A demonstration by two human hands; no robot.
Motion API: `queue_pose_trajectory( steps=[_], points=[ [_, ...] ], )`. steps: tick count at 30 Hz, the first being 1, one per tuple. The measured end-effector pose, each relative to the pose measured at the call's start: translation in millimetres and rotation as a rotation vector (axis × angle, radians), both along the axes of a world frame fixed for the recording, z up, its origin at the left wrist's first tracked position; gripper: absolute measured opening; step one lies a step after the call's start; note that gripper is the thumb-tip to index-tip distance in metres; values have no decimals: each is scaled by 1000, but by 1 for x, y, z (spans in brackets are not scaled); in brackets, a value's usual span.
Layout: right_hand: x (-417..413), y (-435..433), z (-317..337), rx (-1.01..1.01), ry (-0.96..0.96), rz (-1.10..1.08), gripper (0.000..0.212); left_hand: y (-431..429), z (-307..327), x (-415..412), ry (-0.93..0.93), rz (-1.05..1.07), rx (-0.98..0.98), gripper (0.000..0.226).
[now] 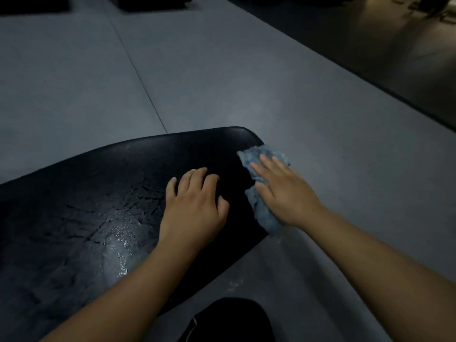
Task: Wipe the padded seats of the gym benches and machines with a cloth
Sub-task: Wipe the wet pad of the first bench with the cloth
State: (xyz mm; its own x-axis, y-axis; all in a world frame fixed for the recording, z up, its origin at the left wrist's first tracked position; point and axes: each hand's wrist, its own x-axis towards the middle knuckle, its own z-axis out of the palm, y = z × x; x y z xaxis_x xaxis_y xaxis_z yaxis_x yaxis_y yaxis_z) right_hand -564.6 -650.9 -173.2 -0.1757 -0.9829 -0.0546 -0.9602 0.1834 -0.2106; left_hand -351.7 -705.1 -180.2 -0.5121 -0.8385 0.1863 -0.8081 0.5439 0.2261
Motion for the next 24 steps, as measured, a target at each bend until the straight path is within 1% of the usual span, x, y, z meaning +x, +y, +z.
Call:
queue_pose_trajectory(
  steps=[2,4,6,8,9,10,12,13,14,15,16,17,18,19,20,22,24],
  points=[
    [12,-22,-3,-14,49,-64,58,0,0,-1,-5,5,5,52],
    [29,-18,-7,-85,54,22,64,1,0,-1,-12,8,10,52],
    [35,6,-9,-159,-31,190,65,0,1,-1,-9,12,11,50],
    [25,26,-2,-151,-188,289,56,1,3,-1,-2,9,9,48],
    [20,29,4,-112,-324,268,51,1,4,0,-4,12,13,48],
    [16,28,13,-87,-521,201,44,0,6,1,-3,18,19,49],
    [11,16,34,-119,-1015,-2,31,0,12,-1,10,11,47,52],
    [9,8,42,-130,-1246,-91,31,0,18,-4,30,-17,66,54],
    [7,1,47,-96,-1457,-178,32,0,26,-7,71,-61,93,53],
    [7,-6,52,-23,-1645,-262,36,2,36,-12,125,-92,146,49],
    [6,-12,57,65,-1775,-326,42,3,45,-19,196,-103,229,44],
    [5,-17,61,140,-1850,-355,47,5,51,-27,305,-76,322,40],
    [3,-22,63,181,-1881,-361,50,7,54,-37,450,-15,402,36],
    [-1,-28,65,198,-1894,-353,51,9,51,-47,590,59,428,32],
    [-6,-33,65,201,-1892,-337,51,10,43,-56,706,124,399,28],
    [-16,-42,64,231,-1892,-283,53,11,24,-71,805,254,262,21],
    [-26,-50,62,279,-1871,-225,54,8,14,-79,828,350,216,21]
  ],
)
